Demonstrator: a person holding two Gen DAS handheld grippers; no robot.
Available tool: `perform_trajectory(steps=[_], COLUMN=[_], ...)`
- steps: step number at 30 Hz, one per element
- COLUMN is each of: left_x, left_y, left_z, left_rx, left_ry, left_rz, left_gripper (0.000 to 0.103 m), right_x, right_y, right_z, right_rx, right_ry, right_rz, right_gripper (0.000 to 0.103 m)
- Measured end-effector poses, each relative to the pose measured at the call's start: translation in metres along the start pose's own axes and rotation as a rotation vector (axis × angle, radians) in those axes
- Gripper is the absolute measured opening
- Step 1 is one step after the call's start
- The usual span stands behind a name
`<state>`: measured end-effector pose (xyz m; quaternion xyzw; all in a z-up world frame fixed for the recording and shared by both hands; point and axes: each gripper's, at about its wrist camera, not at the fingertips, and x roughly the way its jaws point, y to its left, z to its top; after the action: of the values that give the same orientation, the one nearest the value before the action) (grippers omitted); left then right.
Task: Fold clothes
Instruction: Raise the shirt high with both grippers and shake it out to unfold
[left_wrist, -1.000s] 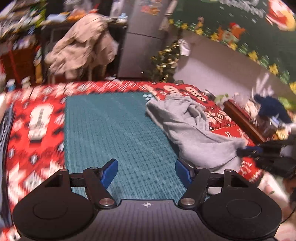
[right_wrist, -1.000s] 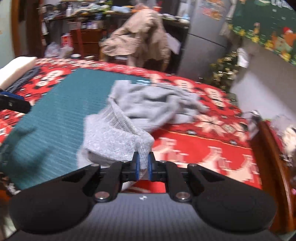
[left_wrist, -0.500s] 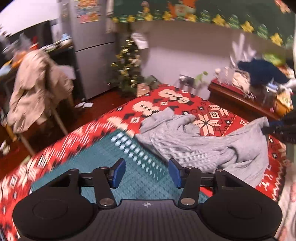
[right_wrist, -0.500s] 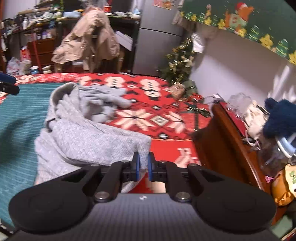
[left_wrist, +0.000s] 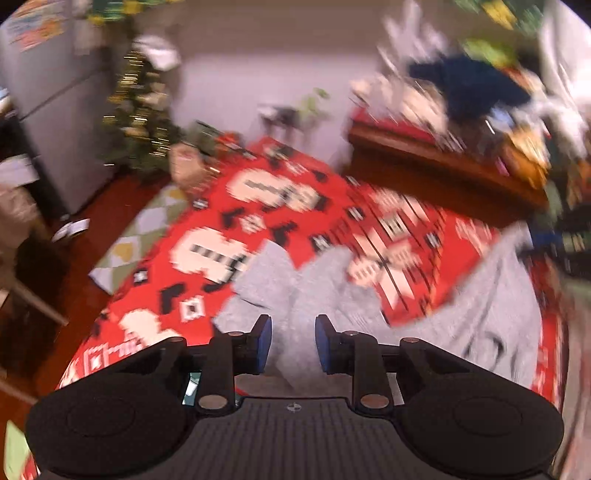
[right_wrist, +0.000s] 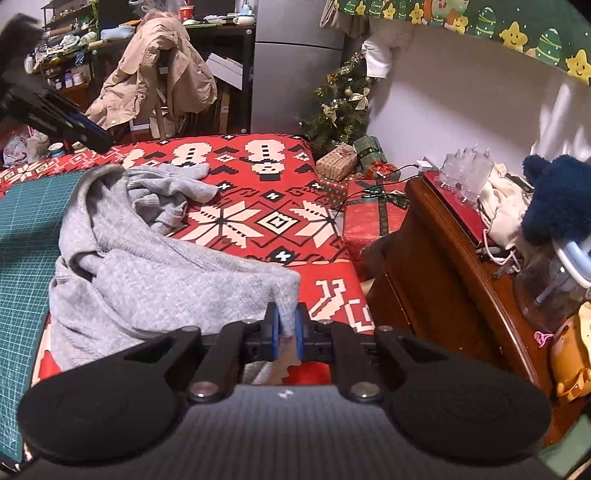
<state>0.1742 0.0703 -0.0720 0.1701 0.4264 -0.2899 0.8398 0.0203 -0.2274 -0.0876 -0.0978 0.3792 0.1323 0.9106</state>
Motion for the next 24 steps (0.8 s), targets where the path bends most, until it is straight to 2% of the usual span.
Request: perform_trajectory(steps=[2, 4, 9, 11, 13, 15, 18, 20, 22, 24], left_x=[0.008, 0.016, 0.025, 0.027, 0.029, 0.032, 0.037, 0.039, 0.040, 0.042], left_y=[-0.003, -0.004, -0.002, -0.003, -0.005, -0.006, 0.000, 0.000, -0.004, -0.009], left_z=[-0.004, -0.009, -0.023, -0.026, -0.026, -0.026, -0.026, -0.024, -0.024, -0.024], left_rx=[0.045, 0.077, 0.090, 0.111, 0.139, 0.168, 0.139, 0.137, 0.138, 0.154], left_ry=[0.045, 0.093, 0.127, 0.122, 0.114, 0.104, 0.116, 0.121, 0.122, 0.123], left_rz=[-0.016, -0.033, -0.041, -0.020, 0.013, 0.051, 0.012, -0.014, -0.034, -0.036], left_gripper=[0.022, 0.015, 0.015, 0.023, 0.047, 0.055, 0.053, 0.046, 0.033, 0.029], right_x=[0.001, 0.002, 0.006, 0.008, 0.008, 0.008, 0.007, 0.007, 0.006, 0.005], right_y=[0.000, 0.000, 0.003, 0.005, 0.006, 0.007, 0.006, 0.006, 0.005, 0.005], right_z=[0.000, 0.001, 0.002, 0.002, 0.001, 0.000, -0.001, -0.002, -0.003, -0.004], right_rx=[0.007, 0.012, 0.008, 0.005, 0.004, 0.006, 0.017, 0.022, 0.027, 0.032], right_ry=[0.001, 0.002, 0.007, 0.009, 0.011, 0.011, 0.010, 0.012, 0.015, 0.016], right_rz=[0.008, 0.016, 0.039, 0.046, 0.050, 0.051, 0.054, 0.055, 0.057, 0.057], right_gripper=[0.009, 0.009, 0.009, 0.009, 0.009, 0.009, 0.009, 0.009, 0.009, 0.009])
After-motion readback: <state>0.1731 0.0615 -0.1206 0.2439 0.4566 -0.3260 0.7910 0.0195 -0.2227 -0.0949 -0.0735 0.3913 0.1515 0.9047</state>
